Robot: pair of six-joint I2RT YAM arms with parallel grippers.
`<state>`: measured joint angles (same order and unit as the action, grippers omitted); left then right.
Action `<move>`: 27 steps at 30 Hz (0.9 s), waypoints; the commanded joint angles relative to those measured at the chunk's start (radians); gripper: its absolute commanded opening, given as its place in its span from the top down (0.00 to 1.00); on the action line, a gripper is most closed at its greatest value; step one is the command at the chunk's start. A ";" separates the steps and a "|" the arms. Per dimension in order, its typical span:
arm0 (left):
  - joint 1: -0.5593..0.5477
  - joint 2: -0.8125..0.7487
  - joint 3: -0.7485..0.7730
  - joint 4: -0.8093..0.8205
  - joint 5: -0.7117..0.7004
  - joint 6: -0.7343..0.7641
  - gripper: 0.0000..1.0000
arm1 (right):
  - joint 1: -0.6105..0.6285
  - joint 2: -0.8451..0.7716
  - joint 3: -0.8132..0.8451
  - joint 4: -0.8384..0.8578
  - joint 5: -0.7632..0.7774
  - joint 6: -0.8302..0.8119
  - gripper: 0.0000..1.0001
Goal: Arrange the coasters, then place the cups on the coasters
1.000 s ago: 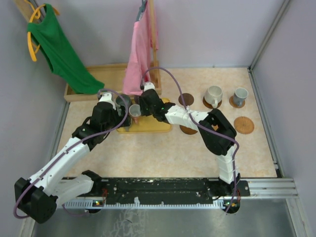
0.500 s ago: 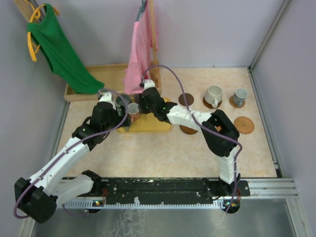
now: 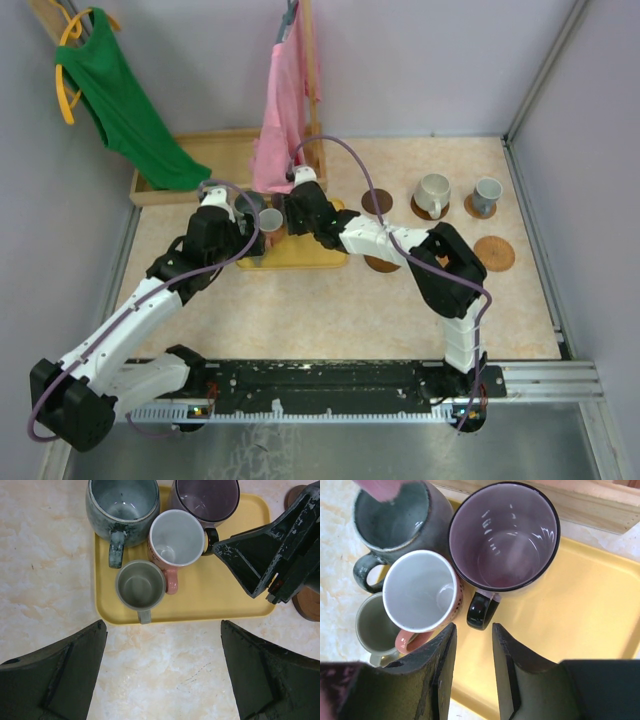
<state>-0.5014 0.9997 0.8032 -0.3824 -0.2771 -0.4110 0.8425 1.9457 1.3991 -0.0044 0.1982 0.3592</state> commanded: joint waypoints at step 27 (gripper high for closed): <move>0.007 0.003 -0.009 0.015 -0.004 0.013 0.00 | -0.022 0.122 0.145 -0.039 0.073 -0.004 0.70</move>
<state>-0.5011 1.0042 0.8032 -0.3824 -0.2779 -0.4076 0.8349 2.0666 1.4940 -0.0639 0.2241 0.3523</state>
